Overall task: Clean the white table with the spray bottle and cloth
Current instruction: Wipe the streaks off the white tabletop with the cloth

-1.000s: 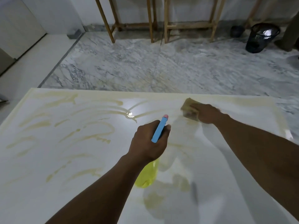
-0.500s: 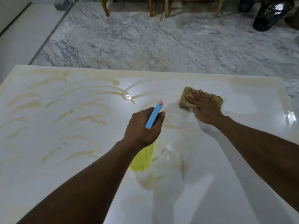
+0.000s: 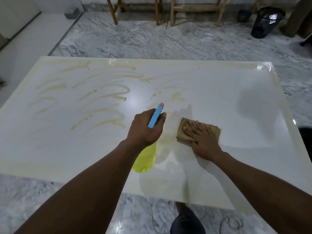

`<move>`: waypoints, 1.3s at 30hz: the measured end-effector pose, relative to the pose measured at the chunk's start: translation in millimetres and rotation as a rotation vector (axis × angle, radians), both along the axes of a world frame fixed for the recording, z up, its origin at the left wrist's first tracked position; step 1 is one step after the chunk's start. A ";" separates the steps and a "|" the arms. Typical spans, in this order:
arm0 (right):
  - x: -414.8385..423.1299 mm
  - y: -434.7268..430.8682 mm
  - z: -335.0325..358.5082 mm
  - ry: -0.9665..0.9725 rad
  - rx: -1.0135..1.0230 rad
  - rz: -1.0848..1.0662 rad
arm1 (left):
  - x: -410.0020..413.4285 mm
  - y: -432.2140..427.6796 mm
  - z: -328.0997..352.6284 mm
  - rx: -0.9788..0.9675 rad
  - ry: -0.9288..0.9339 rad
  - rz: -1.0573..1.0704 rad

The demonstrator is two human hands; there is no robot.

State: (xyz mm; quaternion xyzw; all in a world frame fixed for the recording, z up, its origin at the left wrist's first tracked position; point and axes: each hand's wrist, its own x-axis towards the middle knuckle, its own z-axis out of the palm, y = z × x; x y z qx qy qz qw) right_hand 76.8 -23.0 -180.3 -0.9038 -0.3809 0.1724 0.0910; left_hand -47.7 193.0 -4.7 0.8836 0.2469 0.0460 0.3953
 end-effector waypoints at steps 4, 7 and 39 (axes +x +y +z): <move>-93.8 -29.0 -2.2 -0.002 -0.020 0.012 | -78.7 -15.0 8.6 -0.017 -0.029 -0.013; -150.0 -42.7 -0.7 0.023 0.020 0.011 | -125.8 -20.6 11.7 -0.019 0.009 -0.016; 309.1 145.6 147.9 0.158 0.225 -0.409 | 132.4 64.7 8.6 -0.029 -0.057 0.044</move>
